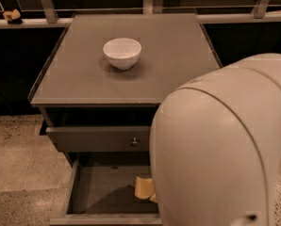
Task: Pick sponge from middle drawer and place on counter
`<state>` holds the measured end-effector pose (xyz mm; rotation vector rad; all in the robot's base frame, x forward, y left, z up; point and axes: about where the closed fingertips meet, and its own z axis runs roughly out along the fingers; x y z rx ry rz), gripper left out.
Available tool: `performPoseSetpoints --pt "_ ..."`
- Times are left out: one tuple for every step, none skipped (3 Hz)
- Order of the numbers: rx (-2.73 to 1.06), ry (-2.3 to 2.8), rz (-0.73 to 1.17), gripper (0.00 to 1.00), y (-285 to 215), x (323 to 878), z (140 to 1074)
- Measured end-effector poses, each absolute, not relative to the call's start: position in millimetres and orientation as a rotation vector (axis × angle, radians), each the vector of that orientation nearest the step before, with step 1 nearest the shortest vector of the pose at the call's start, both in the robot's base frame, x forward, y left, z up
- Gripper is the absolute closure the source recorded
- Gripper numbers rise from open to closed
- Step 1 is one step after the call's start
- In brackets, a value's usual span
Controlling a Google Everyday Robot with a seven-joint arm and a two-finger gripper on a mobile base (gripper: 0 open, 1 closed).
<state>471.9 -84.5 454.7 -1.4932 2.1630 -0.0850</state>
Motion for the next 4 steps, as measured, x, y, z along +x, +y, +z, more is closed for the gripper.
performPoseSetpoints --pt "-1.426 2.135 -0.167 1.00 -111 451 495" --pt "-1.363 2.109 -0.229 1.00 -145 432 529" --pt "-1.339 2.080 -0.234 1.00 -146 434 542" --pt "-1.339 2.080 -0.234 1.00 -146 434 542"
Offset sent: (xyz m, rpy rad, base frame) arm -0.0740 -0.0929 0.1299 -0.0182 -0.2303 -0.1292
